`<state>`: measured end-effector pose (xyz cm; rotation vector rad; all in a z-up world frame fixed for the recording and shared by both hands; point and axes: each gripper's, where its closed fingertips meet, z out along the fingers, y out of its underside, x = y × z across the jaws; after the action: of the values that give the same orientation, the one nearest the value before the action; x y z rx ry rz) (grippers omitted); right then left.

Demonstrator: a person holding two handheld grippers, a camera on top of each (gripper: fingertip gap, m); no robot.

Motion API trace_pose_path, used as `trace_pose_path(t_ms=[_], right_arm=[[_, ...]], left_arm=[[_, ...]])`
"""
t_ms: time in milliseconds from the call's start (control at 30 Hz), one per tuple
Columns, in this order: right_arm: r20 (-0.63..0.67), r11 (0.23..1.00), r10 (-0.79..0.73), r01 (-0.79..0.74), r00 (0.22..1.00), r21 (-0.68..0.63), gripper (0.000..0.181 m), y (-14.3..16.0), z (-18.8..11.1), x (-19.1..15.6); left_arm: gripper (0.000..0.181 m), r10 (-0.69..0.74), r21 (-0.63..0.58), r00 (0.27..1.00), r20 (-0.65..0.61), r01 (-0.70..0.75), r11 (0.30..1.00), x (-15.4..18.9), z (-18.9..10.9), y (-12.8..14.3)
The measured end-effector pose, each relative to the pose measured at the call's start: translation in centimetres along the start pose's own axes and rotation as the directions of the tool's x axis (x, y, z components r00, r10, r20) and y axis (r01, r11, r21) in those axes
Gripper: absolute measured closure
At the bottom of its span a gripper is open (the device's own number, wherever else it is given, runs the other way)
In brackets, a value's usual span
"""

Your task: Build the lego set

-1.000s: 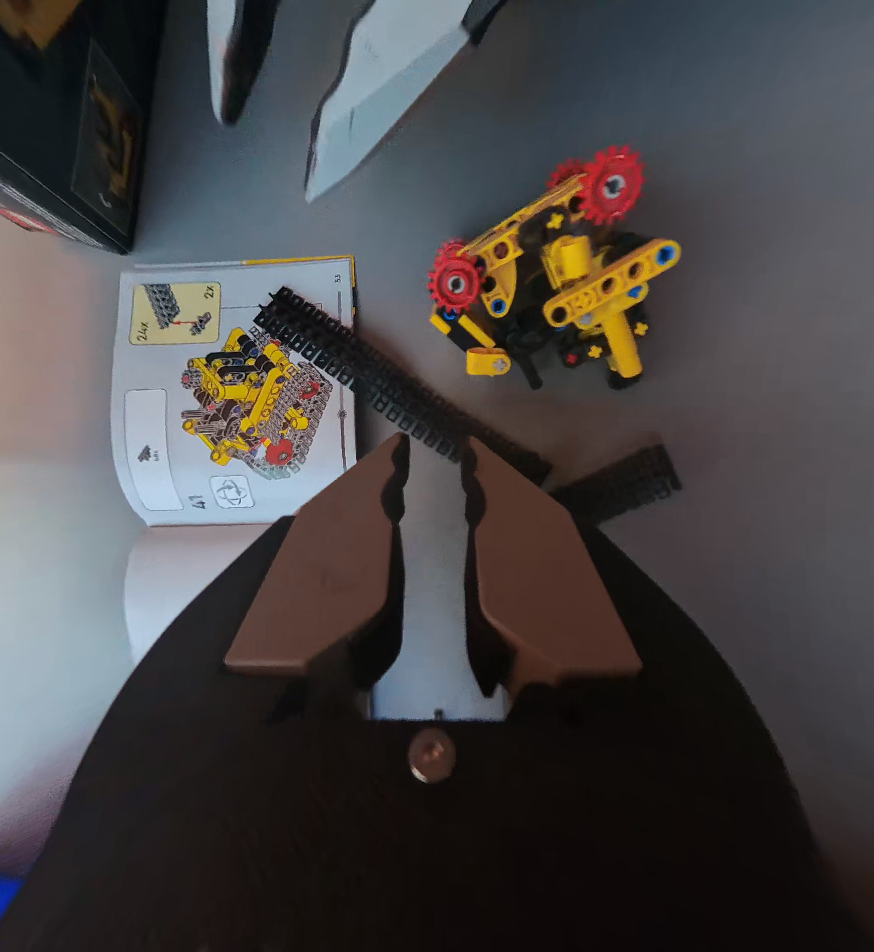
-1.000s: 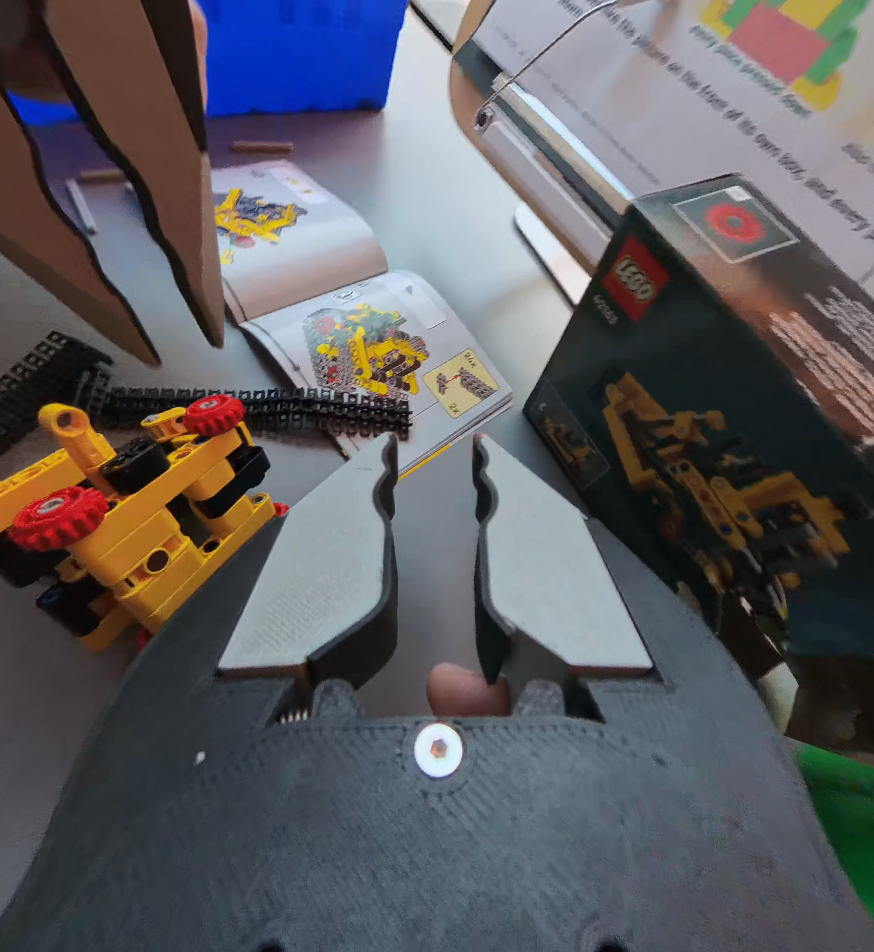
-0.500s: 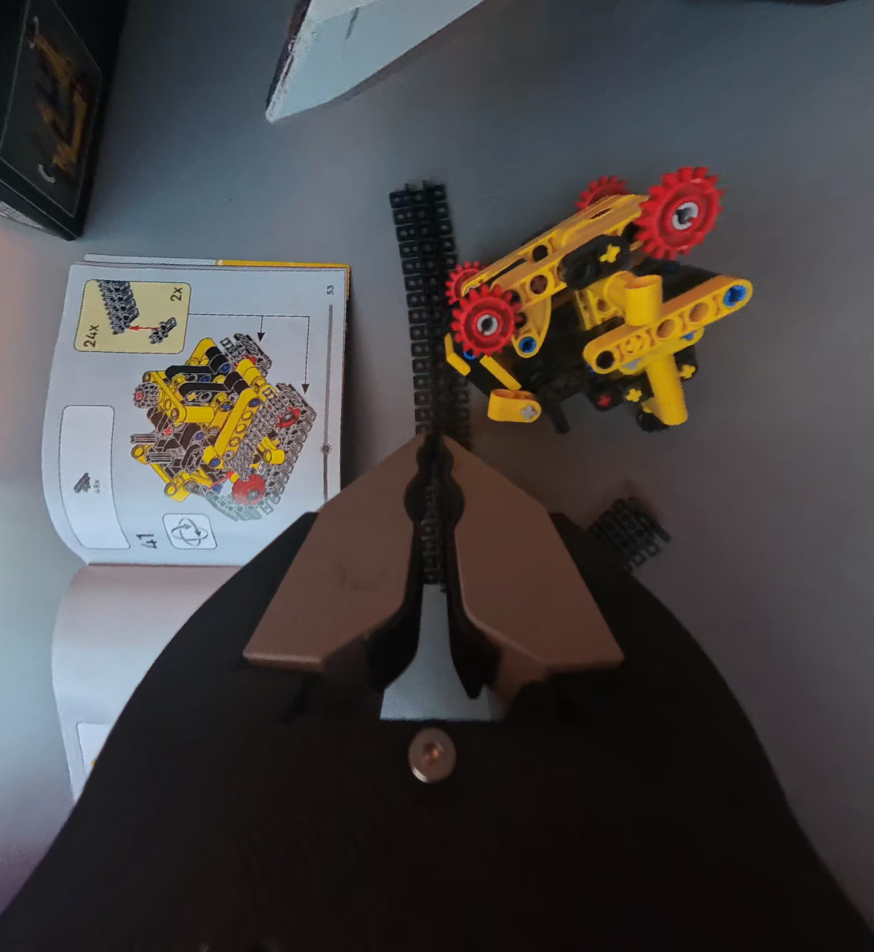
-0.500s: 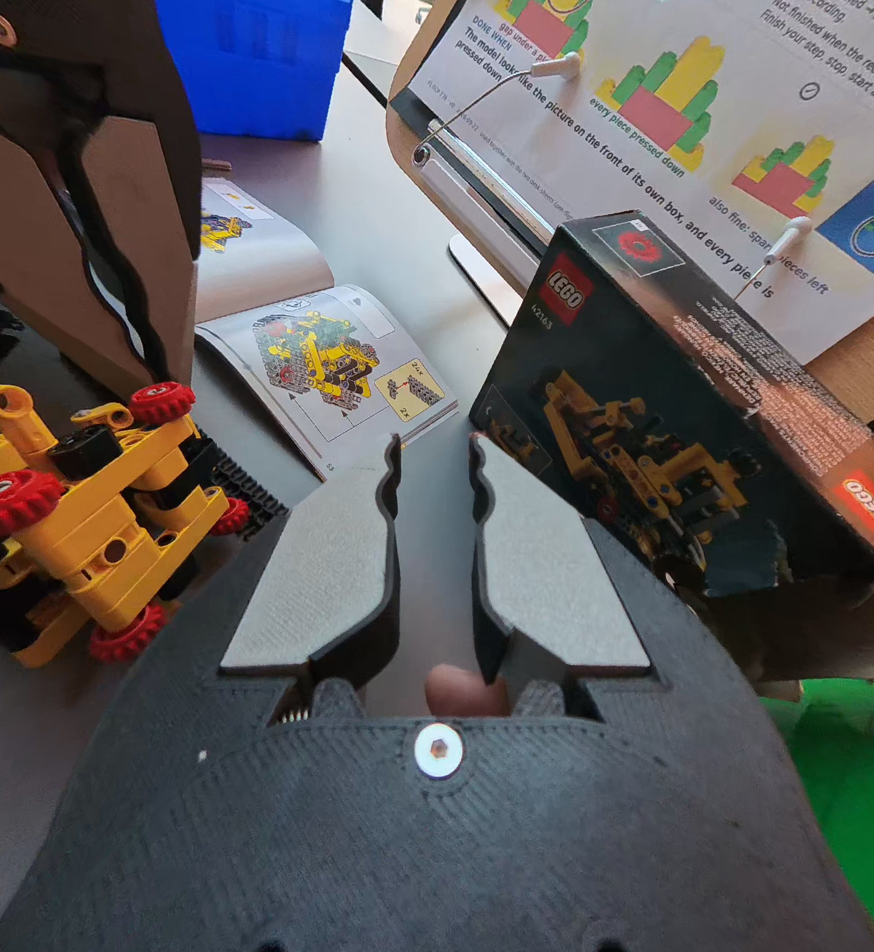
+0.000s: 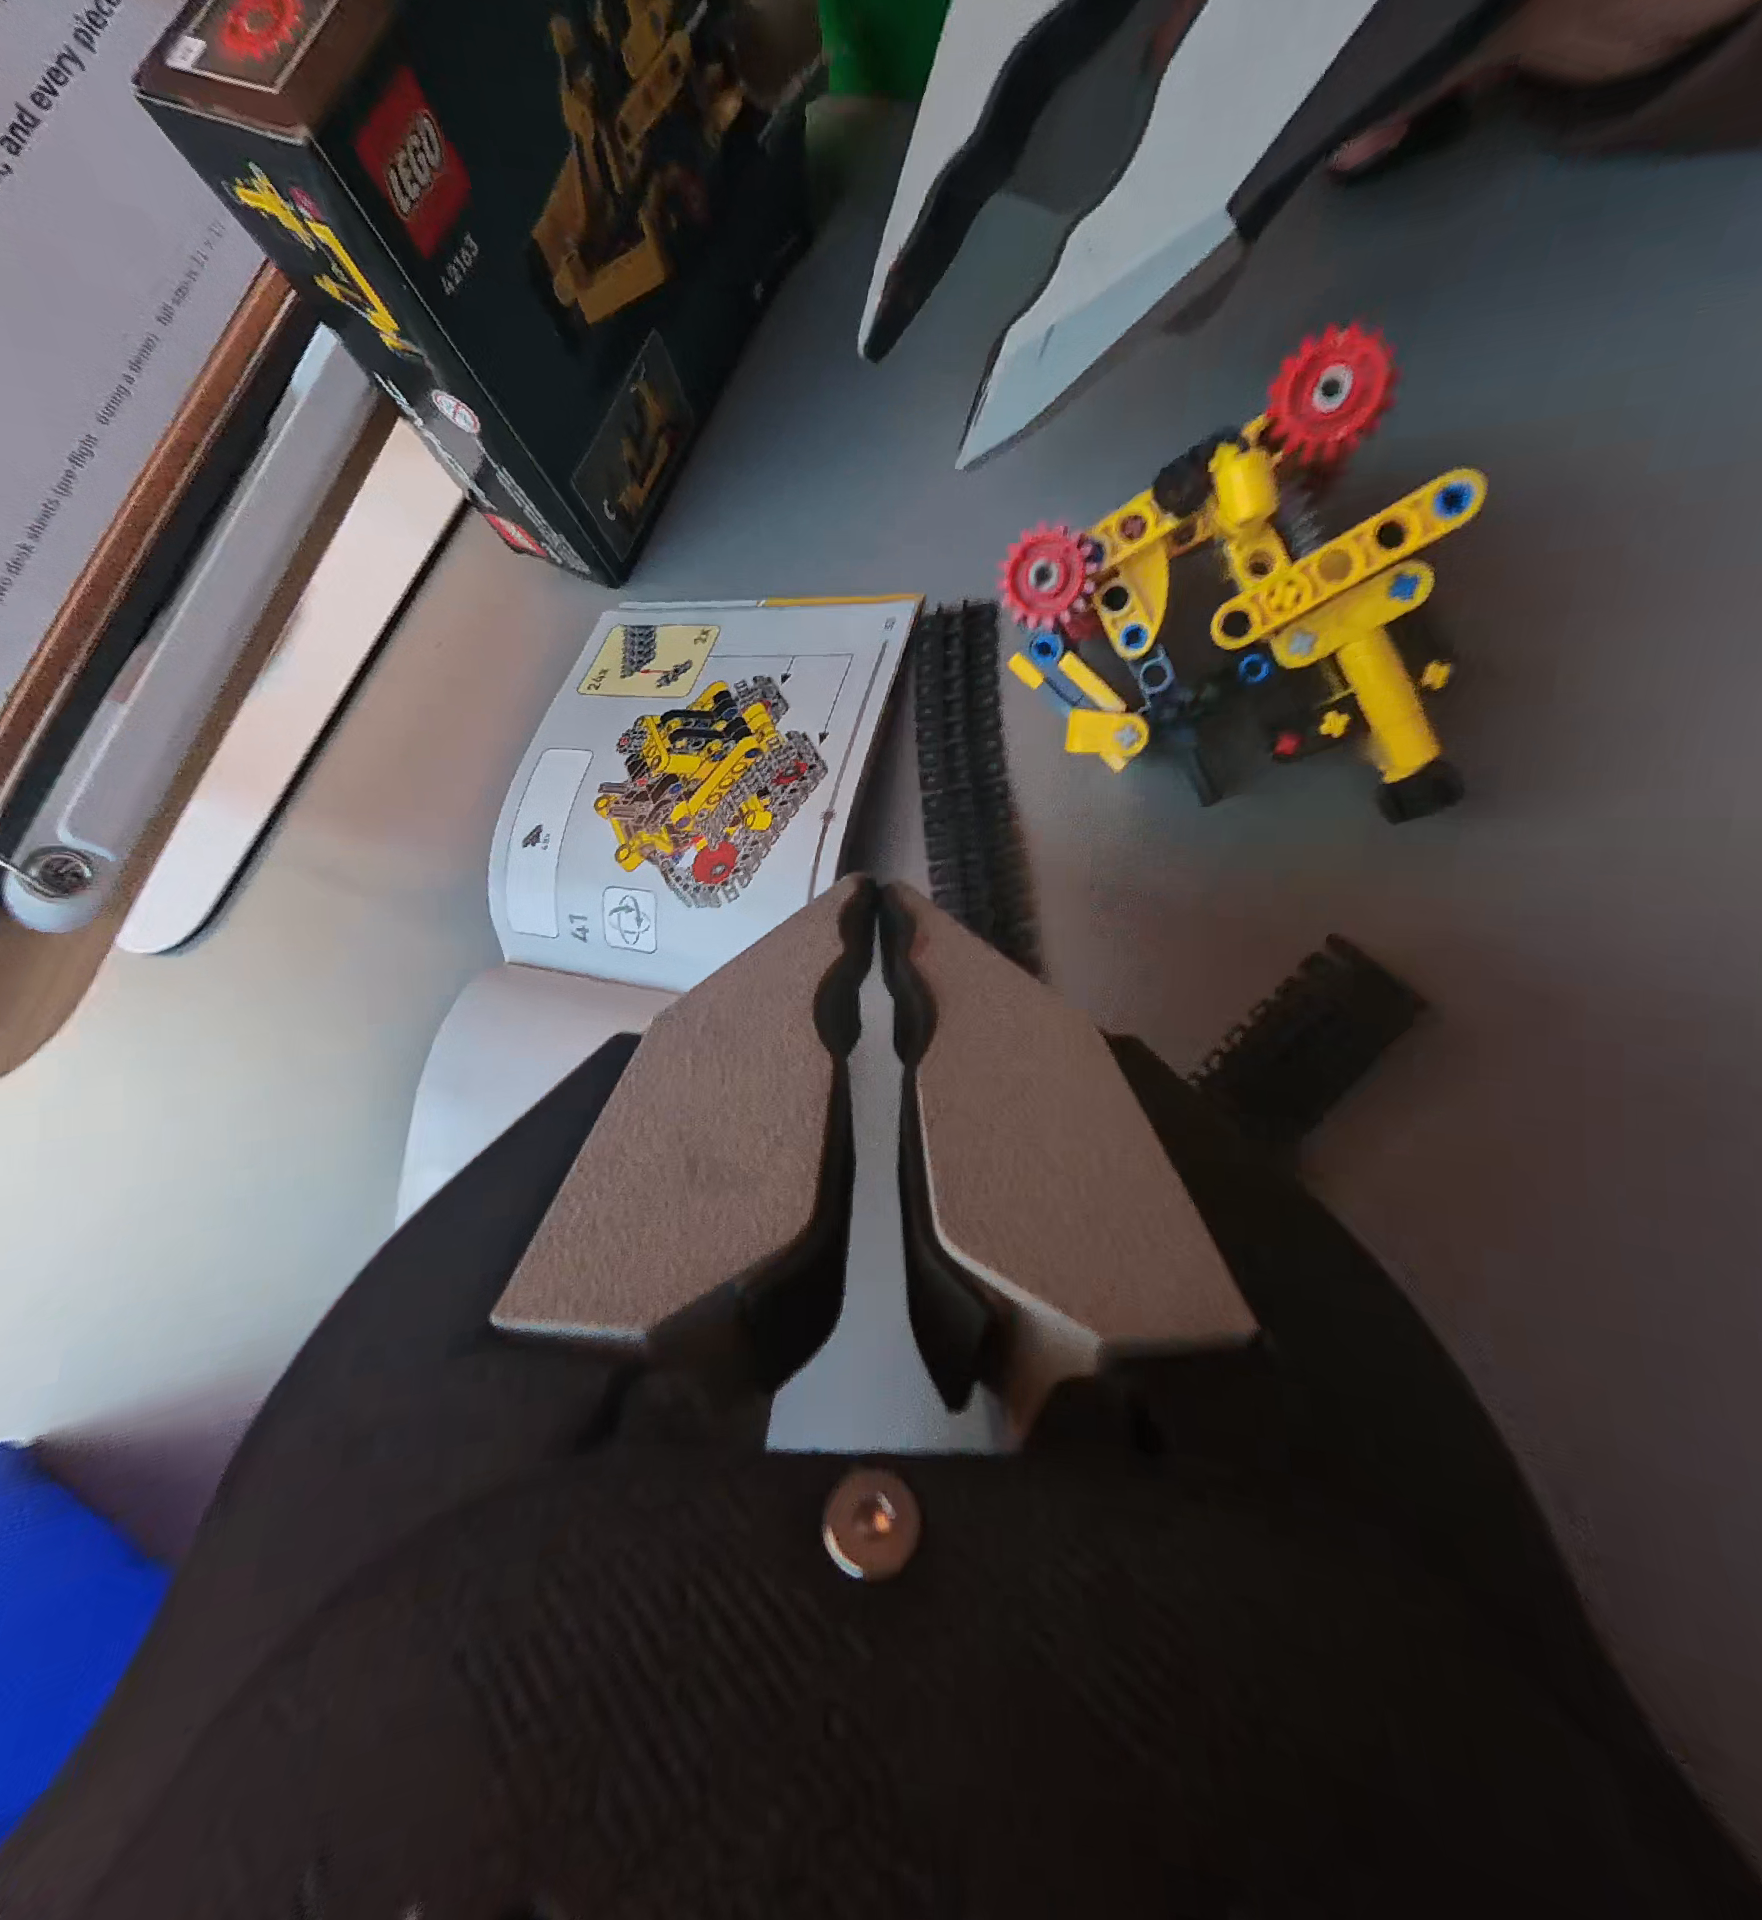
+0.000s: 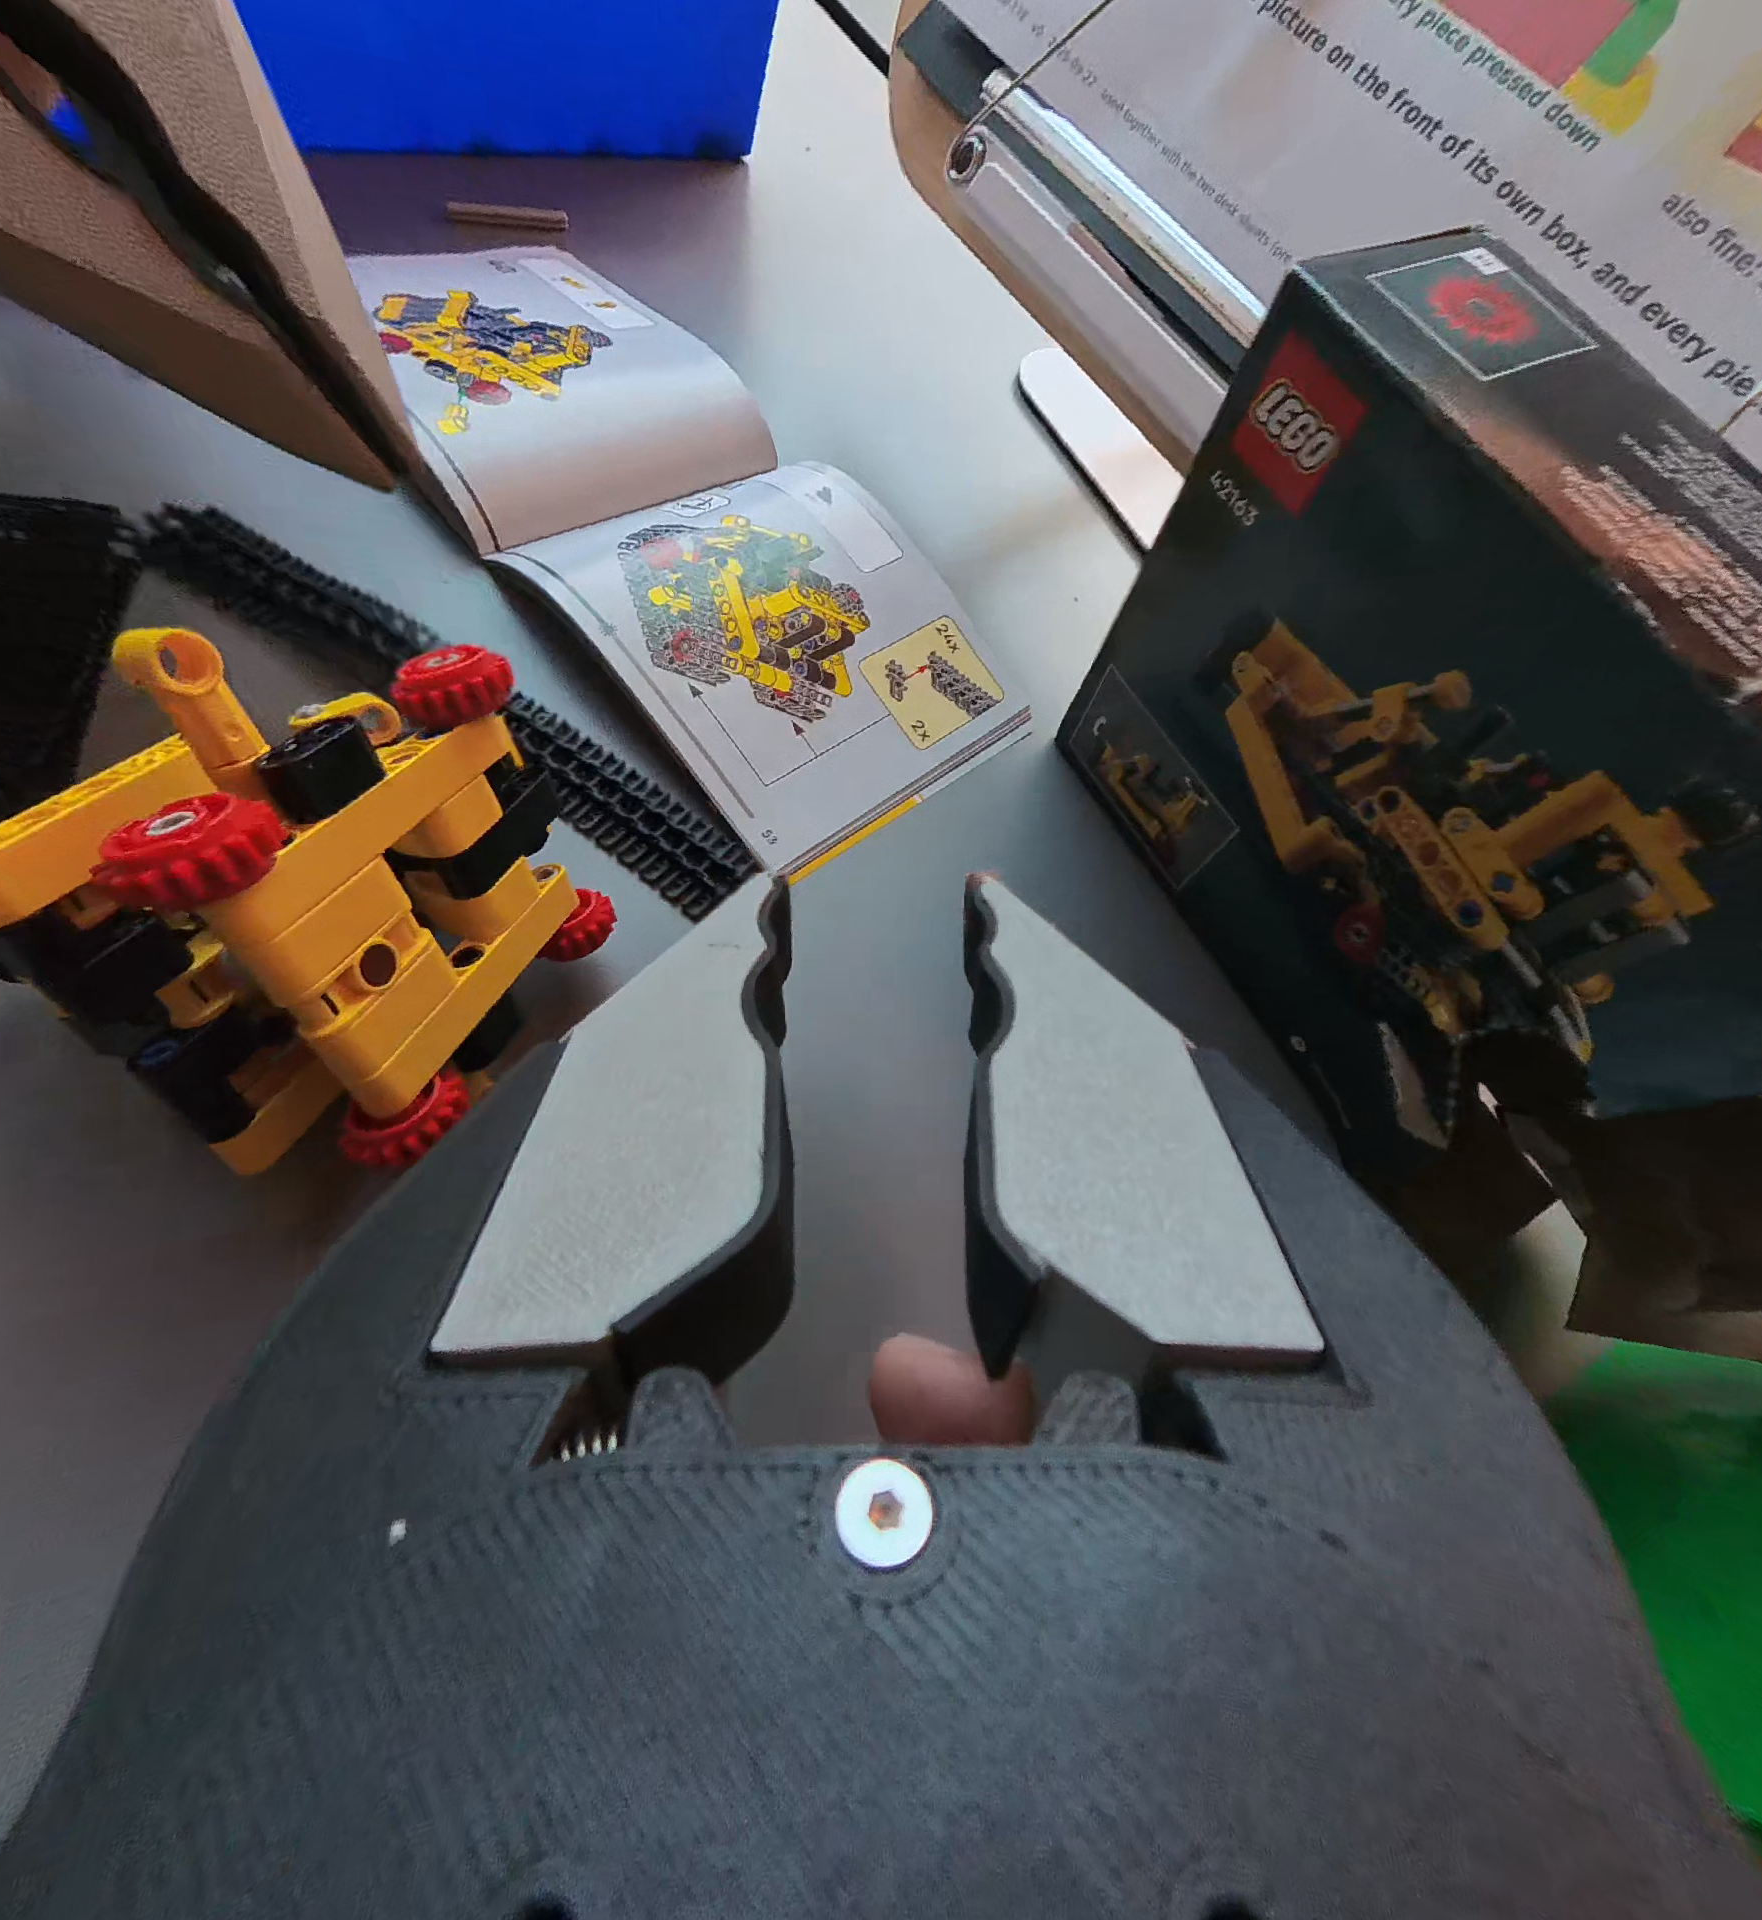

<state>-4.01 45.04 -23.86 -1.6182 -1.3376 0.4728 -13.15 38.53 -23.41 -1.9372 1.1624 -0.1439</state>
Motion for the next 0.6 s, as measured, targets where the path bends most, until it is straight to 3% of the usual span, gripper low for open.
trace_pose_path(t_ms=[100, 233, 433, 600], right_arm=[[0.059, 0.999, -0.038, 0.040, 0.998, -0.031, 0.149, 0.3, 0.5, -1.1], [0.085, 0.997, -0.054, 0.058, 0.995, -0.051, 0.146, 0.6, 1.1, -1.1], [0.119, 0.999, 0.003, 0.002, 0.993, -0.034, 0.146, 0.4, 1.1, -0.6], [0.123, 1.000, 0.005, -0.007, 0.992, 0.016, 0.148, -0.2, 0.6, -0.6]], left_arm=[[0.181, 0.098, -0.091, 0.994, 0.044, -0.094, 0.991, 0.0, 0.5, 1.4], [0.171, -0.047, -0.145, 0.997, -0.065, 0.037, 0.989, 1.3, 0.7, 2.5], [0.164, -0.147, -0.094, 0.989, 0.010, 0.147, 0.985, -0.8, 0.3, 2.2], [0.166, -0.067, -0.058, 0.989, 0.133, 0.075, 0.995, -1.5, 0.4, 1.2]])
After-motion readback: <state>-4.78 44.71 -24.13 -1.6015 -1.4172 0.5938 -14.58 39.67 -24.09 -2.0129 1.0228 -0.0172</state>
